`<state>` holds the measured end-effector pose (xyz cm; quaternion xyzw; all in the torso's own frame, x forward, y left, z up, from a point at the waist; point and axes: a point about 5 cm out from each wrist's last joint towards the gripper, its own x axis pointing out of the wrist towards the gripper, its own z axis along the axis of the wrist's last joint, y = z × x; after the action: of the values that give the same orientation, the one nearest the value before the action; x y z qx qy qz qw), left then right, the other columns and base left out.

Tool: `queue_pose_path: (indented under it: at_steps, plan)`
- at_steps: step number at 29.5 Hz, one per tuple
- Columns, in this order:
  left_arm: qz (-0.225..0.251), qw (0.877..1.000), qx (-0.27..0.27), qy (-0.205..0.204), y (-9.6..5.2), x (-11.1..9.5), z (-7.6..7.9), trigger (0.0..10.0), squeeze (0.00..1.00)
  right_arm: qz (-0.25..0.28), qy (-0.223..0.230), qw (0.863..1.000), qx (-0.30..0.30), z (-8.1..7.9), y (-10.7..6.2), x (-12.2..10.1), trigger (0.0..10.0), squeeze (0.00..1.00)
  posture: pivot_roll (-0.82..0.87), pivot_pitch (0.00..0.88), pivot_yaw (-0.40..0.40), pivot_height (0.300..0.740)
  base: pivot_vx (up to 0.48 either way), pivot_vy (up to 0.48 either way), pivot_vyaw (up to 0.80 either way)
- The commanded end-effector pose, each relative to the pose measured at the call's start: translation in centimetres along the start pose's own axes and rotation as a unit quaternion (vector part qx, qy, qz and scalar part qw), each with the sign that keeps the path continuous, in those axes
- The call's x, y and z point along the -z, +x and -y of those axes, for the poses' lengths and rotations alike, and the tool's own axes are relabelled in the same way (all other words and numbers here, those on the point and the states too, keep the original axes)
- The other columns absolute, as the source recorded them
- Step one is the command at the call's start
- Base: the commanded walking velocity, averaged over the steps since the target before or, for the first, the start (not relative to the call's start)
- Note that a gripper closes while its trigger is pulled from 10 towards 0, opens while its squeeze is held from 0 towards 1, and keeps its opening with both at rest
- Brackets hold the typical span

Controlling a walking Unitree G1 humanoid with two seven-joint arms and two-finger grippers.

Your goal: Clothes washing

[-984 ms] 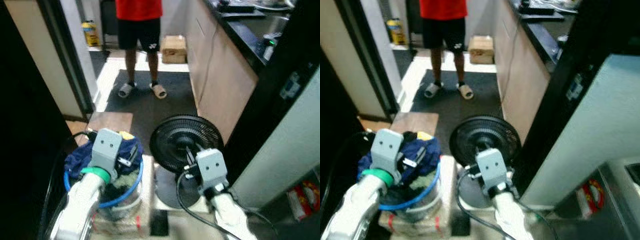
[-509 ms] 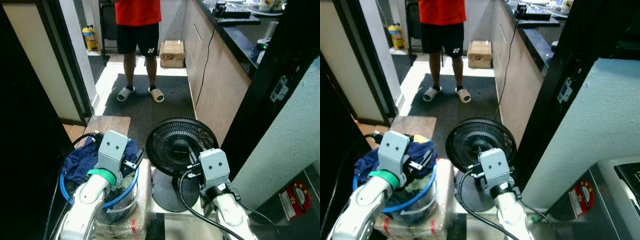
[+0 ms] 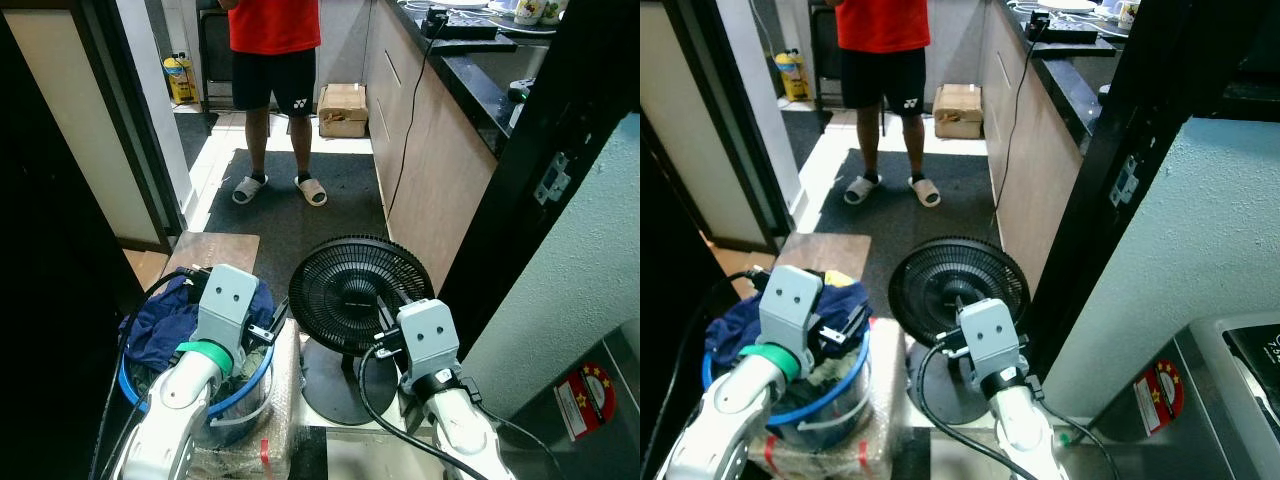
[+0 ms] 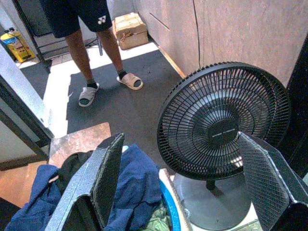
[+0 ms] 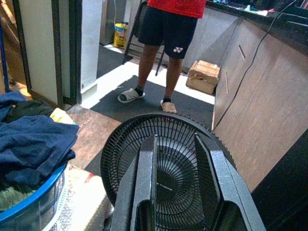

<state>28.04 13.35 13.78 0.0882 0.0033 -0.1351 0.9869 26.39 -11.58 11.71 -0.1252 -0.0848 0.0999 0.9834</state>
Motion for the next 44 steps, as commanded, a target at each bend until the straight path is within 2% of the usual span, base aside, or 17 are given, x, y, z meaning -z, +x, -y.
queue_pose_path:
  at_steps: [1, 33, 39, 44]
  plan:
    - [-0.019, 1.0, 0.001, 0.005, -0.14, 0.89, 0.09, 10.0, 0.0, -0.008, 0.002, 1.0, -0.006, -0.27, -0.08, 0.39, 10.0, 0.0, 0.06, 0.0, 0.051, 0.74, 0.0, 0.0, 0.0]
    - [-0.018, 1.0, 0.0, 0.01, 0.11, 0.86, 0.1, 10.0, 0.0, -0.017, 0.005, 1.0, -0.009, -0.42, -0.21, 0.75, 10.0, 0.0, 0.06, 0.0, 0.057, 0.74, 0.0, 0.0, 0.78]
    - [-0.016, 1.0, -0.001, 0.005, 0.2, 0.9, 0.18, 10.0, 0.0, -0.017, 0.013, 1.0, 0.001, -0.38, -0.22, 0.74, 10.0, 0.0, 0.06, 0.0, 0.057, 0.74, 0.0, 0.0, 0.15]
    - [-0.01, 1.0, 0.006, 0.005, 0.32, 0.82, 0.52, 10.0, 0.0, -0.021, 0.016, 1.0, 0.007, -0.18, -0.28, 0.92, 10.0, 0.0, 0.06, 0.0, 0.059, 0.74, 0.347, 0.048, 0.0]
